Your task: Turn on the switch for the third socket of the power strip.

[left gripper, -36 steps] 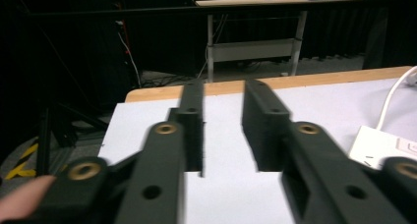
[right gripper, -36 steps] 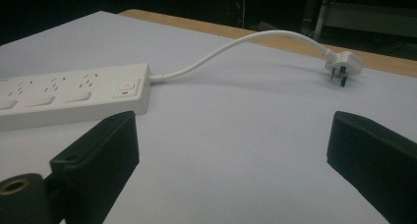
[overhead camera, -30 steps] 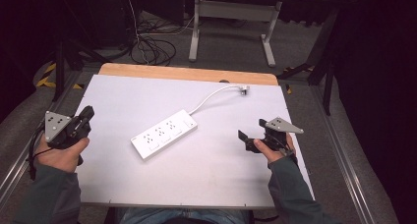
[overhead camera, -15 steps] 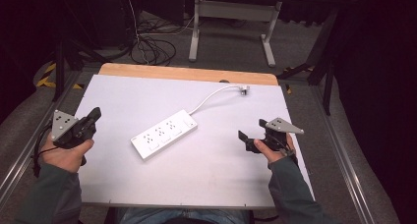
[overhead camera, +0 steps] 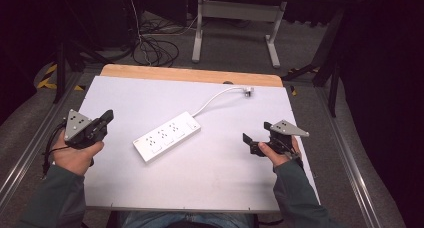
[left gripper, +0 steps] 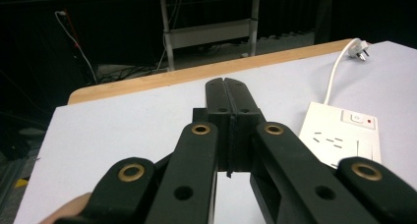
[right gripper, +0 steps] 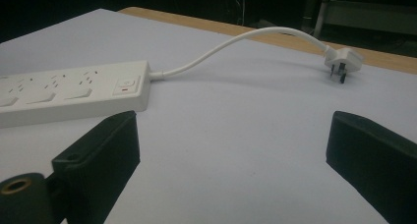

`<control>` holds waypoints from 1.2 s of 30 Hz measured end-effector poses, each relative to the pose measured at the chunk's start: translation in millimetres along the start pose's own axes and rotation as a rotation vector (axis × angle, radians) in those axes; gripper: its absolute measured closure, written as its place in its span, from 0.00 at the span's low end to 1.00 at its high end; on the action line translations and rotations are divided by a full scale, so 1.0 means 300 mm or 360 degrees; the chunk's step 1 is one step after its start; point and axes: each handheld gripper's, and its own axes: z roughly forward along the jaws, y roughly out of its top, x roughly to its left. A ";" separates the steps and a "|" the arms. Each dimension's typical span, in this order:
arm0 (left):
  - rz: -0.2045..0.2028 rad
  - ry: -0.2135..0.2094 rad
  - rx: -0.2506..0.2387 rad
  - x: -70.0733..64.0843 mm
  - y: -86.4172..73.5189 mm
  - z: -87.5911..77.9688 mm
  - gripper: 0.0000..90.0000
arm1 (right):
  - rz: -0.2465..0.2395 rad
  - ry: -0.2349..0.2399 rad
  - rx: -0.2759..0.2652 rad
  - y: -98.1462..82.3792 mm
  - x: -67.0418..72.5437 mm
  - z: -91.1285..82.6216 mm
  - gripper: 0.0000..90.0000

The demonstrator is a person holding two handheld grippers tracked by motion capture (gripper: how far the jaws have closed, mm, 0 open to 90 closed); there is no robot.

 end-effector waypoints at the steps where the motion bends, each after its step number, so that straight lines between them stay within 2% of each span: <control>1: 0.0000 -0.0005 0.0006 -0.003 0.000 0.003 1.00 | 0.0000 -0.0001 0.0001 0.000 0.000 -0.001 0.07; 23: 0.0111 -0.0160 0.0115 -0.053 -0.004 0.074 1.00 | 0.0001 -0.0012 0.0014 -0.008 -0.005 -0.005 0.08; 28: 0.0163 -0.0229 0.0135 -0.077 -0.003 0.087 1.00 | -0.0002 -0.0012 0.0016 -0.008 -0.004 -0.006 0.08; 36: 0.0194 -0.0289 0.0169 -0.095 -0.005 0.099 1.00 | -0.0005 -0.0010 0.0014 -0.008 -0.005 -0.006 0.08</control>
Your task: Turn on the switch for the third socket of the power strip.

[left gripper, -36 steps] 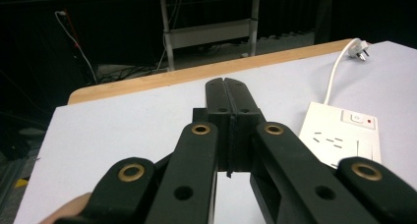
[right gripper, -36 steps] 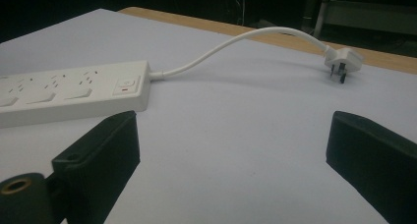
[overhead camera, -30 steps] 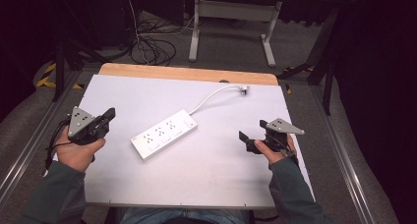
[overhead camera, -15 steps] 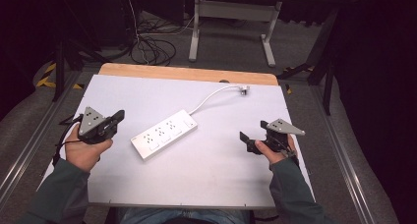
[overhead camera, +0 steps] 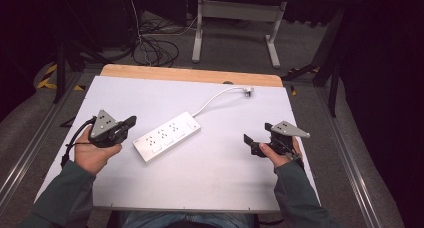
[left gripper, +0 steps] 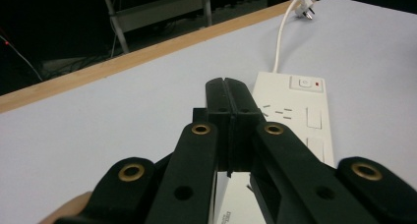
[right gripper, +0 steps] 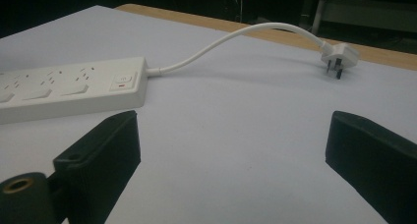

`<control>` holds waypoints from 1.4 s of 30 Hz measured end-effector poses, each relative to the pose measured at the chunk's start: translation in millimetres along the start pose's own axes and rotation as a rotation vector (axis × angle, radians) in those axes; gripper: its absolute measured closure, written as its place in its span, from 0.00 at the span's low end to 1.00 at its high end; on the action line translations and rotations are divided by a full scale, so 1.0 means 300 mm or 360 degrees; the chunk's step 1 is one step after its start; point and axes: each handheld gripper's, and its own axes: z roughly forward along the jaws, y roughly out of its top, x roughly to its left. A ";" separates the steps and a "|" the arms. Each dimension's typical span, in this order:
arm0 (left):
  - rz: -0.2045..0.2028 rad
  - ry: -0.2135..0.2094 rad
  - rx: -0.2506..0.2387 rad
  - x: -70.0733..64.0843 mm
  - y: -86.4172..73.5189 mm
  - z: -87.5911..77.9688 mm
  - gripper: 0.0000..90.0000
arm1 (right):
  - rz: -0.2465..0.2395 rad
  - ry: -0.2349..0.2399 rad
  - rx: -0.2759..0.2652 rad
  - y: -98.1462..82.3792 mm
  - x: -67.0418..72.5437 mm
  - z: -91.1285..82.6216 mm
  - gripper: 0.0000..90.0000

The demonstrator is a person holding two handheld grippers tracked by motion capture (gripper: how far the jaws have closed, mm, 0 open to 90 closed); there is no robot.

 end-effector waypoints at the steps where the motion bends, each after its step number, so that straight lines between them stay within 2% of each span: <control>1: 0.0008 -0.0008 0.0006 -0.003 0.001 0.004 1.00 | 0.0001 -0.0001 0.0001 0.000 0.000 0.000 0.08; 5: 0.0036 -0.0046 0.0032 -0.023 0.004 0.023 1.00 | 0.0001 -0.0002 0.0000 0.000 0.001 -0.001 0.08; 12: 0.0062 -0.0071 0.0083 -0.034 0.003 0.058 1.00 | 0.0008 -0.0006 0.0004 -0.001 0.000 0.001 0.08; 23: 0.0080 -0.0088 0.0126 -0.045 0.000 0.081 1.00 | 0.0005 -0.0005 0.0005 -0.001 0.000 -0.002 0.08; 31: 0.0129 -0.0096 0.0186 -0.058 -0.011 0.102 1.00 | 0.0005 -0.0003 0.0005 -0.001 0.000 -0.001 0.08; 42: 0.0144 -0.0163 0.0257 -0.075 -0.022 0.126 1.00 | 0.0012 -0.0004 0.0009 -0.002 0.001 -0.001 0.08</control>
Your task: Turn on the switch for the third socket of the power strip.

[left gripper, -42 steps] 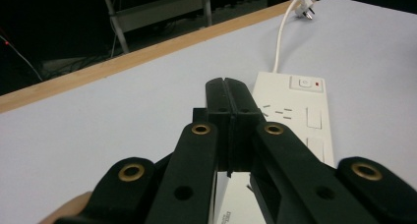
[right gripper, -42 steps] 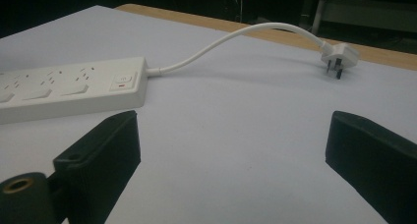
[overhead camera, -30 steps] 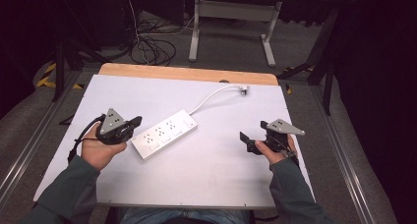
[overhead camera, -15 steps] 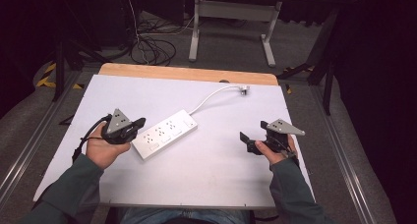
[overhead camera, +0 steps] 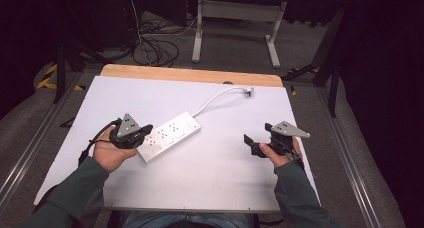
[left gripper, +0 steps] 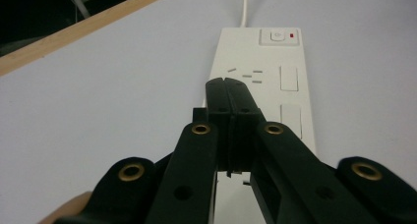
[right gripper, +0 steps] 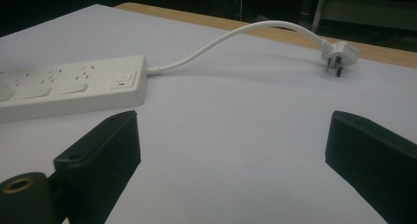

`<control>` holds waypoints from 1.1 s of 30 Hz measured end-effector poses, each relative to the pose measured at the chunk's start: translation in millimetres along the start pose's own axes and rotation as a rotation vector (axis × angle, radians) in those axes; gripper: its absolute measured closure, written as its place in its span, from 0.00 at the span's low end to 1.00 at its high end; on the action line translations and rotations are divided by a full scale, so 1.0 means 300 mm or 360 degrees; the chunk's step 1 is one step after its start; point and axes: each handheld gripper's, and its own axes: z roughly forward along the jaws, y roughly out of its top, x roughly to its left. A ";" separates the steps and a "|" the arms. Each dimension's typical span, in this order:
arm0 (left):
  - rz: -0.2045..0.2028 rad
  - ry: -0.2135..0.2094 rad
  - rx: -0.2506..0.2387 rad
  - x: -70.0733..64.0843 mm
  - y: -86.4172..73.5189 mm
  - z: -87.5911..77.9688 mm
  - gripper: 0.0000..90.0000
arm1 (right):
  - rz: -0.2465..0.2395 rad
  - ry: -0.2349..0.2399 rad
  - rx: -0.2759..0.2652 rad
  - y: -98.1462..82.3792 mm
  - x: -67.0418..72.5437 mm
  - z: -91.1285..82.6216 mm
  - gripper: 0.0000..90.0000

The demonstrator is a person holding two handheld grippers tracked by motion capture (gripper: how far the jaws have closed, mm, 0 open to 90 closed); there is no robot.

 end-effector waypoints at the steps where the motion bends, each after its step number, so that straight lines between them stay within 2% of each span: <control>1: 0.0003 -0.0002 0.0002 -0.003 0.000 0.002 1.00 | 0.0000 0.0001 0.0002 0.000 0.001 0.000 0.08; 5: 0.0000 -0.0039 0.0012 -0.012 -0.002 0.007 1.00 | 0.0000 -0.0001 0.0000 0.000 0.001 0.000 0.08; 9: 0.0027 -0.0091 0.0072 -0.021 -0.009 0.022 1.00 | -0.0001 0.0000 0.0004 0.000 0.001 0.000 0.08; 15: 0.0041 -0.0128 0.0101 -0.030 -0.012 0.031 1.00 | -0.0001 -0.0003 0.0008 -0.001 0.001 0.001 0.08; 21: 0.0065 -0.0192 0.0142 -0.042 -0.018 0.040 1.00 | -0.0007 -0.0003 0.0012 -0.001 0.001 0.001 0.08; 26: 0.0092 -0.0212 0.0177 -0.051 -0.023 0.052 1.00 | -0.0005 -0.0005 0.0014 -0.001 0.000 0.001 0.08; 33: 0.0095 -0.0247 0.0207 -0.058 -0.028 0.059 1.00 | -0.0001 -0.0012 0.0019 -0.001 0.002 0.003 0.08</control>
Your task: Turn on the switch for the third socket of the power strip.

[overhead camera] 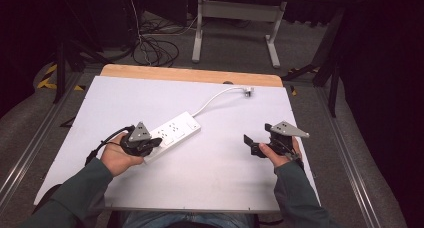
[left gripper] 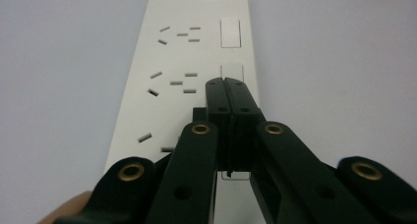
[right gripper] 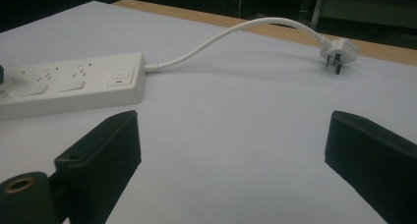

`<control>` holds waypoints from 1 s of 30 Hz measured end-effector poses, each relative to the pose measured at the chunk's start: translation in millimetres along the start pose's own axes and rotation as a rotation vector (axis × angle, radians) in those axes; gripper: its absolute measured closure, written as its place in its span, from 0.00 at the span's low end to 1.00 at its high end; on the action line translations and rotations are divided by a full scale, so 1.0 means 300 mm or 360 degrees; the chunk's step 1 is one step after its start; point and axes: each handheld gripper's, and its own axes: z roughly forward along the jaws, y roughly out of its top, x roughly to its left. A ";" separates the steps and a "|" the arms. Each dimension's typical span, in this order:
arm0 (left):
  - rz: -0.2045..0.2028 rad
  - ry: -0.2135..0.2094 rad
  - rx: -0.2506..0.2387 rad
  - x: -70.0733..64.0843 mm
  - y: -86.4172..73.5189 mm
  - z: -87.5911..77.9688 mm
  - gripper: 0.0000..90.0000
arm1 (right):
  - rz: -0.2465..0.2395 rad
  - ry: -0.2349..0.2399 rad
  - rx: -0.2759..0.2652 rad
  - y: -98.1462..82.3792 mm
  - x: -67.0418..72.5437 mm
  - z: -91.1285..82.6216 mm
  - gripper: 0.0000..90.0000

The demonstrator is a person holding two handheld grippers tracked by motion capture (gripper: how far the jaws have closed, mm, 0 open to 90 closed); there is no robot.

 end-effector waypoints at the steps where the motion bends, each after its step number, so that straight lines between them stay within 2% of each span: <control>1: -0.0001 -0.0010 0.0004 -0.002 0.000 0.002 1.00 | -0.0001 0.0003 -0.0002 0.000 0.001 0.001 0.08; 5: 0.0016 -0.0010 0.0018 -0.001 -0.001 0.006 1.00 | 0.0000 -0.0001 0.0000 0.000 0.001 0.000 0.08; 15: -0.0005 -0.0036 0.0031 -0.003 -0.006 0.011 1.00 | 0.0001 -0.0002 0.0003 -0.001 0.001 -0.001 0.08; 30: 0.0011 -0.0037 0.0034 -0.006 -0.006 0.011 1.00 | 0.0006 0.0003 0.0004 -0.001 0.002 0.000 0.08</control>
